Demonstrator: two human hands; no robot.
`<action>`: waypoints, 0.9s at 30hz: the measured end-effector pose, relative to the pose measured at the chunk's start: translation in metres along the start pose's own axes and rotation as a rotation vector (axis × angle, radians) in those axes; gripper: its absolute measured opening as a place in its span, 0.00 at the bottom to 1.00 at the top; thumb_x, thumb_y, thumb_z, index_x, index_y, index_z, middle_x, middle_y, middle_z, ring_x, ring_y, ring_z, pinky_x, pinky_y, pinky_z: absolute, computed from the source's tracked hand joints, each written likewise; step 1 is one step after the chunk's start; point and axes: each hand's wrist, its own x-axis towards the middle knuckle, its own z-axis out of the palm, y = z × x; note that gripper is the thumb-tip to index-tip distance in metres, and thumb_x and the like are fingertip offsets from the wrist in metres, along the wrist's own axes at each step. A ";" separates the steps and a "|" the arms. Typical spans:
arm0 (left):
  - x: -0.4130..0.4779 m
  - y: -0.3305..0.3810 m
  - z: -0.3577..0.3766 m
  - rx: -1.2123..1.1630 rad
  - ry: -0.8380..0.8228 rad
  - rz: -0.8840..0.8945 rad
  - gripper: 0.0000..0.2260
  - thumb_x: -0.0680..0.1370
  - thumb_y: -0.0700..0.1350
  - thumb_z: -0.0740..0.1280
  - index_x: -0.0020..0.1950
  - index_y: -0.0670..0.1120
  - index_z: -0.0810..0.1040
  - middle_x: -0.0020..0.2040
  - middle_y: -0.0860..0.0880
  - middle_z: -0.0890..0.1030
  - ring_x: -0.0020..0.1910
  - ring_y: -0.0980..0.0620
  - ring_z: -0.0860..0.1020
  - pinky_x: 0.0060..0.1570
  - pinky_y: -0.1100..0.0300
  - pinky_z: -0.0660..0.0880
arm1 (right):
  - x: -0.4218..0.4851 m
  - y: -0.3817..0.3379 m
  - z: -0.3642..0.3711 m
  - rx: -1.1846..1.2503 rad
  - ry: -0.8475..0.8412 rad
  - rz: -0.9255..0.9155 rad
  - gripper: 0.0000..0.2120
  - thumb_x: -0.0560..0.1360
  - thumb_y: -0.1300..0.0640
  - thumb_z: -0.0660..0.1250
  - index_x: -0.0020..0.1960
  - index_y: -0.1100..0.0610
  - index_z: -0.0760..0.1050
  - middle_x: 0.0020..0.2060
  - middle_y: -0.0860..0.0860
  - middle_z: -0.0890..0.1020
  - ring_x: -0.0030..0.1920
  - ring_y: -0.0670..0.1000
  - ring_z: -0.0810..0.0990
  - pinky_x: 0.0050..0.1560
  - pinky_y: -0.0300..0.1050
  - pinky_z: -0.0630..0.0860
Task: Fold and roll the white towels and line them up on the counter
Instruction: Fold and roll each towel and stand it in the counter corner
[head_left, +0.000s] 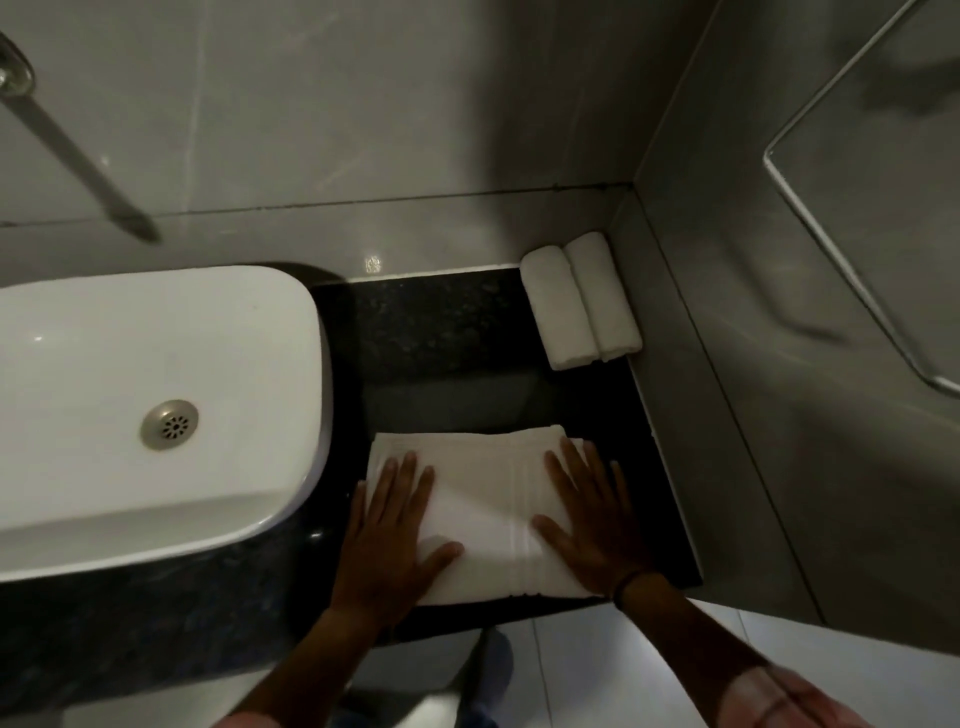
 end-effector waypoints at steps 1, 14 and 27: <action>0.003 -0.001 -0.003 0.019 -0.002 0.027 0.44 0.75 0.76 0.55 0.84 0.55 0.48 0.85 0.50 0.46 0.84 0.46 0.46 0.79 0.38 0.44 | -0.002 -0.003 -0.001 -0.015 -0.020 0.026 0.42 0.78 0.26 0.46 0.84 0.44 0.38 0.83 0.46 0.37 0.83 0.55 0.37 0.79 0.66 0.43; -0.011 0.053 -0.030 0.050 0.095 0.192 0.22 0.78 0.70 0.58 0.53 0.55 0.80 0.53 0.52 0.79 0.52 0.46 0.77 0.52 0.47 0.72 | -0.106 -0.040 0.017 -0.084 0.009 -0.073 0.54 0.61 0.19 0.64 0.79 0.47 0.67 0.82 0.54 0.62 0.80 0.65 0.59 0.73 0.72 0.52; -0.083 0.017 -0.006 -0.088 0.028 0.289 0.19 0.71 0.52 0.70 0.62 0.57 0.83 0.67 0.57 0.81 0.63 0.48 0.81 0.61 0.48 0.77 | -0.101 -0.006 0.015 0.060 0.281 -0.295 0.12 0.71 0.53 0.70 0.54 0.44 0.80 0.62 0.44 0.83 0.67 0.56 0.78 0.73 0.57 0.64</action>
